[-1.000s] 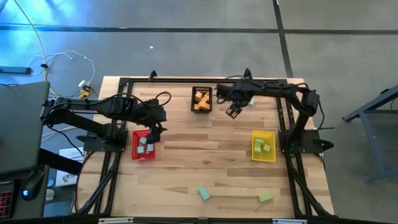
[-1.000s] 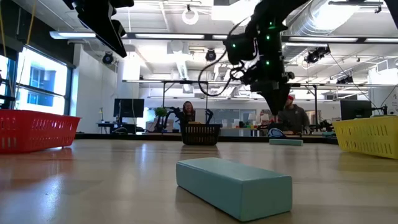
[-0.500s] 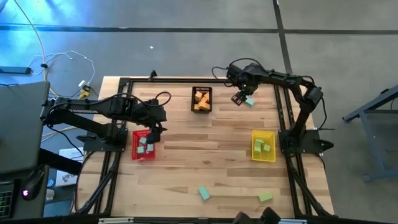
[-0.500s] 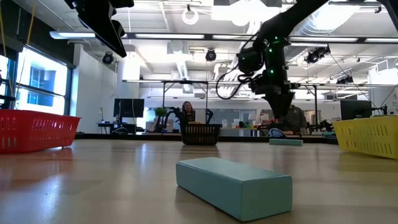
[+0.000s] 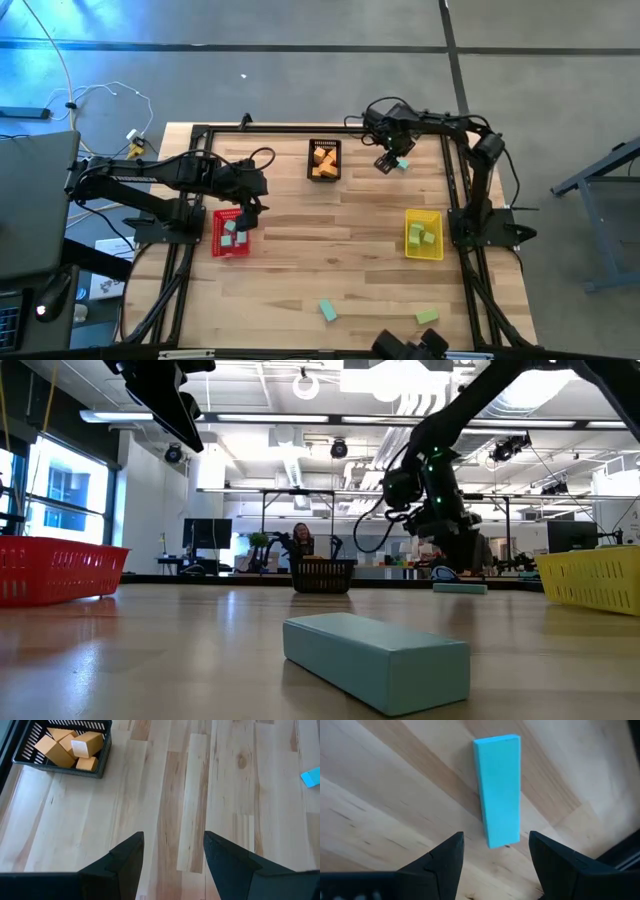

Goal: Sort & place blocks by color
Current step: Put the blue block into the red bin

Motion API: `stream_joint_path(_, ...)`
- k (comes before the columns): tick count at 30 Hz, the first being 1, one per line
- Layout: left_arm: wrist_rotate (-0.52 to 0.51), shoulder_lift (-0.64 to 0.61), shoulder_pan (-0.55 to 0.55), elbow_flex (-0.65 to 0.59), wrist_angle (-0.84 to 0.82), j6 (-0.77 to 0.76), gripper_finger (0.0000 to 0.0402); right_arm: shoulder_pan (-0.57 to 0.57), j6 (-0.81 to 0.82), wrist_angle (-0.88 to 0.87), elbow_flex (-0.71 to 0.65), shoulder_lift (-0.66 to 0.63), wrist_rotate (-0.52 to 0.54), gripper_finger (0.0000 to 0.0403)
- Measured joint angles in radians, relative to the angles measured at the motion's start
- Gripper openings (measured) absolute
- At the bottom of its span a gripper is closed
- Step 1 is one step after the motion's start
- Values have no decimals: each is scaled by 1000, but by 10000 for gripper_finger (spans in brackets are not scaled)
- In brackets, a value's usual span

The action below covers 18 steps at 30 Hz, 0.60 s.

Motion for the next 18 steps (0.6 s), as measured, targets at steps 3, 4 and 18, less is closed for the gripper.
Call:
stream_joint_path(3,0,0,0,0,0,0,193,0,-5,0,0,26,0,211)
stream_joint_path(4,0,0,0,0,0,2,193,0,-13,0,0,35,-1,211)
stream_joint_path(18,-3,0,0,0,0,53,193,-45,-16,-7,6,142,-51,197)
